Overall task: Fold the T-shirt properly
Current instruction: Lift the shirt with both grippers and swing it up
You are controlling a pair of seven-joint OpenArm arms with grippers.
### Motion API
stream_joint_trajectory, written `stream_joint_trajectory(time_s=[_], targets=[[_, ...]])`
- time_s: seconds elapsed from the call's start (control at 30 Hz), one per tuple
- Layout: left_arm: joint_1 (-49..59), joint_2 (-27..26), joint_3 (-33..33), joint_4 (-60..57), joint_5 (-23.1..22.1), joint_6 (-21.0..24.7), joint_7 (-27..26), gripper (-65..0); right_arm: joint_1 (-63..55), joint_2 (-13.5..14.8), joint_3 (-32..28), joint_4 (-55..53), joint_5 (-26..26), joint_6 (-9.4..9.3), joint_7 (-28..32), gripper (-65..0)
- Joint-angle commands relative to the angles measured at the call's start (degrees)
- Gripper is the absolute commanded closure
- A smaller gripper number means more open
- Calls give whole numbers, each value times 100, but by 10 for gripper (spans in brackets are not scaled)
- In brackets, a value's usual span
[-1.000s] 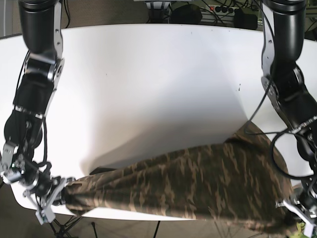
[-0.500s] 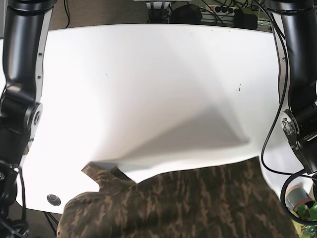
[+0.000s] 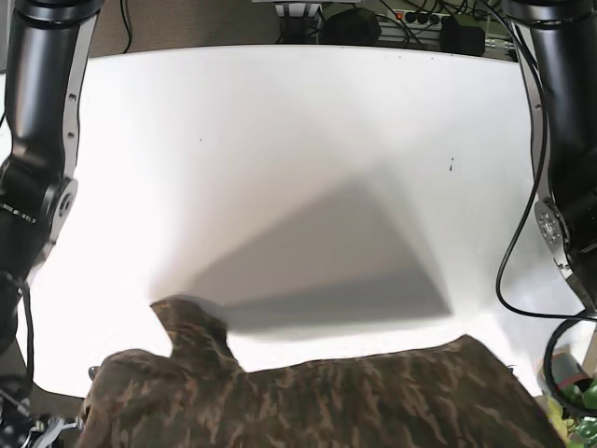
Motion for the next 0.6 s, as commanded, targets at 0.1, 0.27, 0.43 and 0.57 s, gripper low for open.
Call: stream_joint_trajectory(time_s=[0.1,0.27,0.43,0.57], targets=[[852,-43,-181,1023,106,51,95,0,-903,2,411,820,-84,-27,53,-22],[1969,-43,-567,1867,106,51,420,0,-2037,-24,885,1391,-49,-27,53,-22],[2874,-43,-893,2201,106,-90,482,0,-2899,-323,1386,1769,-49,-27,53,-22],[3736,-34,-1200,2755,124,-450,614,0,-3751,-508,1720,2262,-49,-27,53,-22]])
